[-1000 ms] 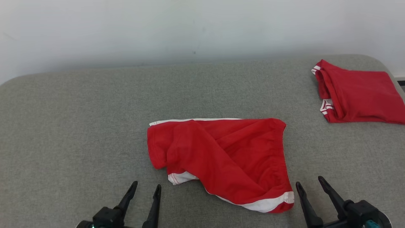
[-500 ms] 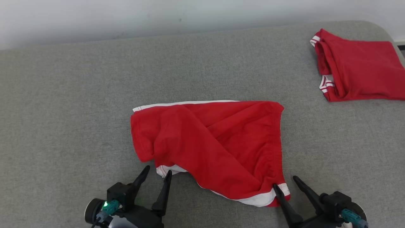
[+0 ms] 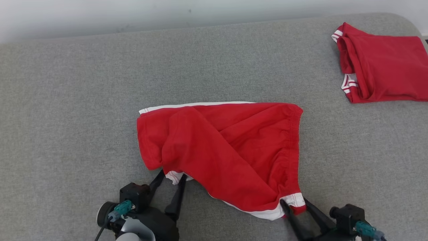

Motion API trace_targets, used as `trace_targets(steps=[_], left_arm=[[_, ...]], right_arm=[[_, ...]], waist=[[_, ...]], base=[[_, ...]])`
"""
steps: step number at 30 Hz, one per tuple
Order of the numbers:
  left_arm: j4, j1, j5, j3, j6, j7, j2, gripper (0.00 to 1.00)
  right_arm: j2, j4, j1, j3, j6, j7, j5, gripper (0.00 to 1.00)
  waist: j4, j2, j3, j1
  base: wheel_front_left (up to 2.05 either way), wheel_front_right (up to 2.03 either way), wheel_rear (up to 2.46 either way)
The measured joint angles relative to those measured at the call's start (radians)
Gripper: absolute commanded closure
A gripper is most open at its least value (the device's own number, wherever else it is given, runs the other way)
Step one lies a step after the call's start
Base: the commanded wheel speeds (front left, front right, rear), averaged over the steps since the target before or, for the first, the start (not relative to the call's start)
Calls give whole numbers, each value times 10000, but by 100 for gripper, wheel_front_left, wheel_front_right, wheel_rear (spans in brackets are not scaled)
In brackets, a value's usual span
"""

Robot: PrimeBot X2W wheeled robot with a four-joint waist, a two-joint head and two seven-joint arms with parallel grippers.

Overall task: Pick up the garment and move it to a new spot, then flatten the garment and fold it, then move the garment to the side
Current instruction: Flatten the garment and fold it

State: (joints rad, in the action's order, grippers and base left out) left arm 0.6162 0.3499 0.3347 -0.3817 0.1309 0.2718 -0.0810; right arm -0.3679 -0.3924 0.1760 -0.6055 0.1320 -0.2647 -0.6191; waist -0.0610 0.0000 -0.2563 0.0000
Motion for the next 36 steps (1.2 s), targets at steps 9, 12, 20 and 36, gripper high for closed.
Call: trace_targets(steps=[9,12,20,36], left_arm=[[-583,-515,299,171,2,-77,-140,100],[-1335,-984,322,619,2,-77,-295,100],[-3321,-1519,178,1208,2,-77,-851,100],[-3494,6344,1607,-81,2,-1229,-2650,100]], right_arm=[[-94,1018,-148,447,0,8,194,100],[-96,1592,-407,715,0,6,368,100],[-153,2941,-555,1064,0,6,382,100],[-1028,2102,6381,1327,0,934,-2353,100]], waist=[[13,1,332,1],[40,1,499,0],[244,1,836,-1],[252,1,-678,1]], base=[[0,0,0],[0,0,0],[0,0,0],[0,0,0]])
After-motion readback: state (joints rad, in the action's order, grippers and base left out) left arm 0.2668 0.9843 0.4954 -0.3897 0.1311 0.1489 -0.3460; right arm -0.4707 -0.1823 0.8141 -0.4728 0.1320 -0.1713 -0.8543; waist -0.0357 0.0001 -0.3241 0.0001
